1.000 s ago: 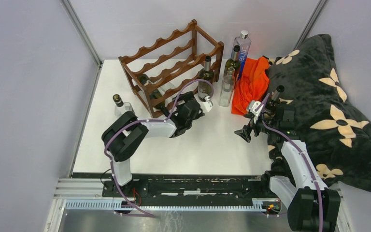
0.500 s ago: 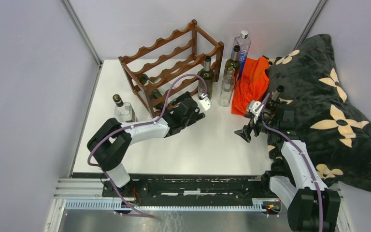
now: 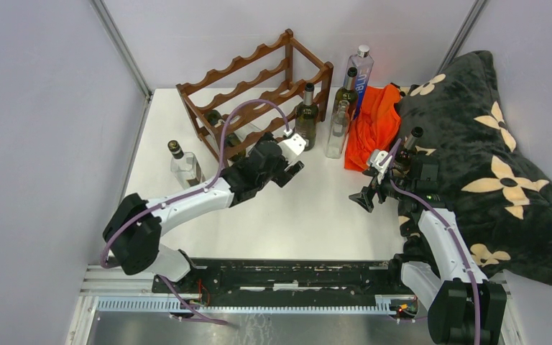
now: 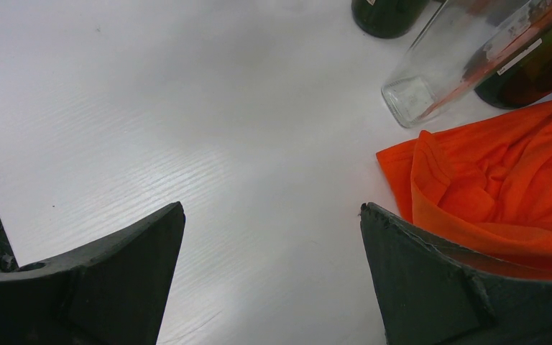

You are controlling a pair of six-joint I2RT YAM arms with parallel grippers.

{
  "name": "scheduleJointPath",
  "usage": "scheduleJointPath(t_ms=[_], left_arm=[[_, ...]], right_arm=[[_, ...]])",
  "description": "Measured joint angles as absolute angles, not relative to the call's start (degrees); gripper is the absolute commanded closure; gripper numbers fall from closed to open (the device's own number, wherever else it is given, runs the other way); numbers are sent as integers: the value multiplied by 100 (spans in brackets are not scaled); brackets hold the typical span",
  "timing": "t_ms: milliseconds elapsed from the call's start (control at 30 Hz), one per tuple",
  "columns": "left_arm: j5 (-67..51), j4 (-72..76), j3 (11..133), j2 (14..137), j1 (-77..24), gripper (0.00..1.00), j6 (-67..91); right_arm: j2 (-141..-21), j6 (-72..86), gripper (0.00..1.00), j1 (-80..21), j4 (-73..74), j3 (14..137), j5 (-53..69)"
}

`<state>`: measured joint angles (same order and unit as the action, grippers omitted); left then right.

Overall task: Put the wine bottle on the wine rack
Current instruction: Place the wine bottle in the wine rack.

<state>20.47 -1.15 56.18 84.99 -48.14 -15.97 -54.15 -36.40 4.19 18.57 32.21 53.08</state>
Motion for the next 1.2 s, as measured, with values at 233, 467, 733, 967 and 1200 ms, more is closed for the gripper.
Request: scheduleJointPath(t_ms=[233,467,733,967,1200], left_arm=[[1627,-510,5586,7867,-4812,0,-996],[1105,-880,5603,7164,-4814,0,-519],[720,-1369,6139,6742,-4764,0,-69],[279,-1874,6969,6731,-4206,0,296],[-169,-2032,7365,6709,-3597,1,423]], right_arm=[[-5415,-3656,2,419,1859,3221,5308],[-5332,-3793,2,419,1883,3212,5415],[-5162,-4355,2,419,2134,3194,5850],[-5168,-5037,2,-5,2587,3304,5902],[-6023,-6040,2,-1203,3739,5358,4856]])
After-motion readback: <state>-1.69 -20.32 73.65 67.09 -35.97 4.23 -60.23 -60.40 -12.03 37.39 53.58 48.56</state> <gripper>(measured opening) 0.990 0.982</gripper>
